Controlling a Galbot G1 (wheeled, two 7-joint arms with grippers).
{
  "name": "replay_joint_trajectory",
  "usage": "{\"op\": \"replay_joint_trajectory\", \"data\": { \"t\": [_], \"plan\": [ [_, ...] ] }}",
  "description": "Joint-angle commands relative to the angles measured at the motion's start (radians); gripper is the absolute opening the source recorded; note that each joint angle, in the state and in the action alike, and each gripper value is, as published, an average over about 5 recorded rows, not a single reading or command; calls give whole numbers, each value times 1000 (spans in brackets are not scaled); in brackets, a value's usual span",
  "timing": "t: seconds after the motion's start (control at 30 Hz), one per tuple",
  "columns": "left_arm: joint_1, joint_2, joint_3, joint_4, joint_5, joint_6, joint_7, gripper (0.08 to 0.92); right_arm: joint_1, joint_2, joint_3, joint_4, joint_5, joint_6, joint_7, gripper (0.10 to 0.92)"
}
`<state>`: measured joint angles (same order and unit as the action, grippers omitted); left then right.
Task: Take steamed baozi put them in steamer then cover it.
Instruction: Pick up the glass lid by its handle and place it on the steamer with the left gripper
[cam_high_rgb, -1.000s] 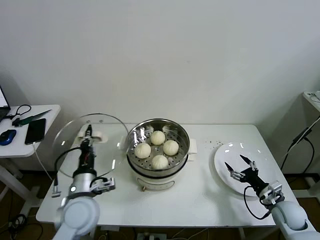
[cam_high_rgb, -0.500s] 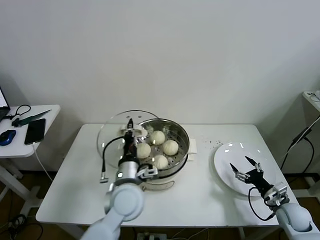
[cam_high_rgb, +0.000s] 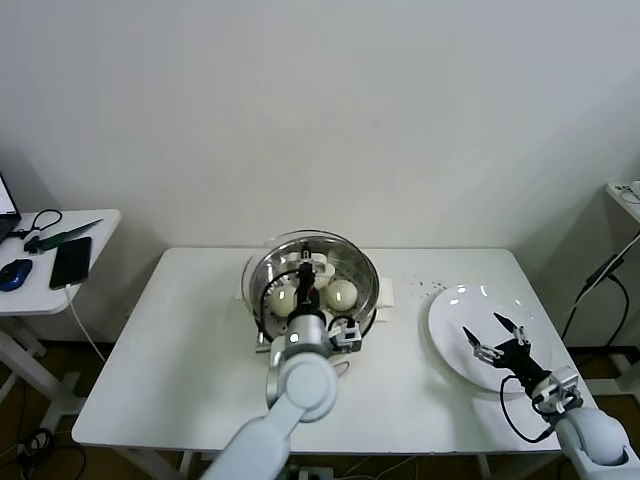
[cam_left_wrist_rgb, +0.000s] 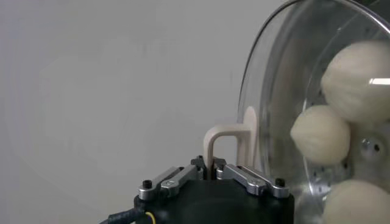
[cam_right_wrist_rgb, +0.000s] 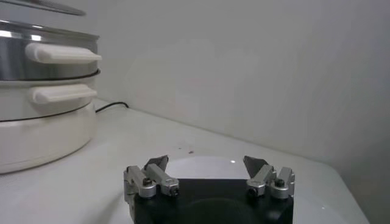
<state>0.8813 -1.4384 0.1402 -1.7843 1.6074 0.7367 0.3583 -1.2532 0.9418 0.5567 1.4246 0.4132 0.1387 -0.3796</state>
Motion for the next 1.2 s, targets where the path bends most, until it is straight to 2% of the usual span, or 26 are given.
{"op": "replay_joint_trajectory", "data": {
  "t": [0.03, 1.2],
  "plan": [
    [-45, -54, 28, 98, -5, 40, 13, 150, -1, 2, 6, -4, -8, 3, -4, 823],
    [-34, -24, 20, 121, -64, 49, -69, 150, 5, 9, 8, -13, -36, 11, -31, 823]
  ]
}}
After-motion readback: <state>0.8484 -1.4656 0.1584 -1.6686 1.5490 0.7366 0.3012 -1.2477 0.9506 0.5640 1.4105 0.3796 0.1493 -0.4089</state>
